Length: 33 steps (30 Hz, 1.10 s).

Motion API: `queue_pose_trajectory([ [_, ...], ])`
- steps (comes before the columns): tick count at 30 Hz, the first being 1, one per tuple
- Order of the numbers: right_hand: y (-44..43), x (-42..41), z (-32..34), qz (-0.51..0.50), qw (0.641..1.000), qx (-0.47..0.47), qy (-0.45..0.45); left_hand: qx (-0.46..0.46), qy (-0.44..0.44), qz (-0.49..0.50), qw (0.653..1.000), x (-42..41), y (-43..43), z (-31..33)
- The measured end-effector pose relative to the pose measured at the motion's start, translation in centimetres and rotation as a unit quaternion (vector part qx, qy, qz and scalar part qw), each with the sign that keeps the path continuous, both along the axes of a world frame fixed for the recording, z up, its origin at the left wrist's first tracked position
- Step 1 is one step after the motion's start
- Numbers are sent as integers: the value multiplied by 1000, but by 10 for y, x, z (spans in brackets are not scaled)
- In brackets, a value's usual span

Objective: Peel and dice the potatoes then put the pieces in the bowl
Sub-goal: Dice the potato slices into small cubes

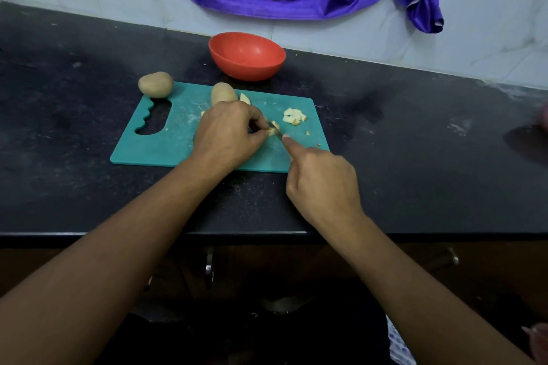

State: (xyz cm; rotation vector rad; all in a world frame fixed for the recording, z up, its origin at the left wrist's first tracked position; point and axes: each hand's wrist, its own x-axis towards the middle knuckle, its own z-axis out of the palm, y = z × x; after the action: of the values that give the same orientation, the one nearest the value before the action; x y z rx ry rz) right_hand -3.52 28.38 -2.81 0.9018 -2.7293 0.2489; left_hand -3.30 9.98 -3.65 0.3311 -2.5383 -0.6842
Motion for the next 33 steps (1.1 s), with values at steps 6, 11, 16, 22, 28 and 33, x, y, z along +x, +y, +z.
queue_pose_trajectory([
  [6, -2, -1, 7, -19, 999, 6, -29, 6, -2, 1, 1000, 1, 0, 0],
  [11, -1, -3, 9, -22, 999, -11, -44, 16, -10, -1, 1000, 3, 0, 2],
  [16, -2, -2, 9, -6, 998, 68, -14, 23, -17, -15, 999, 8, -1, 6],
  [22, 4, -22, 12, -44, 983, -112, -137, 32, -11, -12, 999, 9, 0, 4],
  [28, 10, -21, 21, -39, 975, -150, -161, 27, -6, -6, 1000, 9, 0, 3],
  [33, 10, -5, 24, -20, 993, -53, -102, -2, -6, 4, 1000, 9, 2, 5],
])
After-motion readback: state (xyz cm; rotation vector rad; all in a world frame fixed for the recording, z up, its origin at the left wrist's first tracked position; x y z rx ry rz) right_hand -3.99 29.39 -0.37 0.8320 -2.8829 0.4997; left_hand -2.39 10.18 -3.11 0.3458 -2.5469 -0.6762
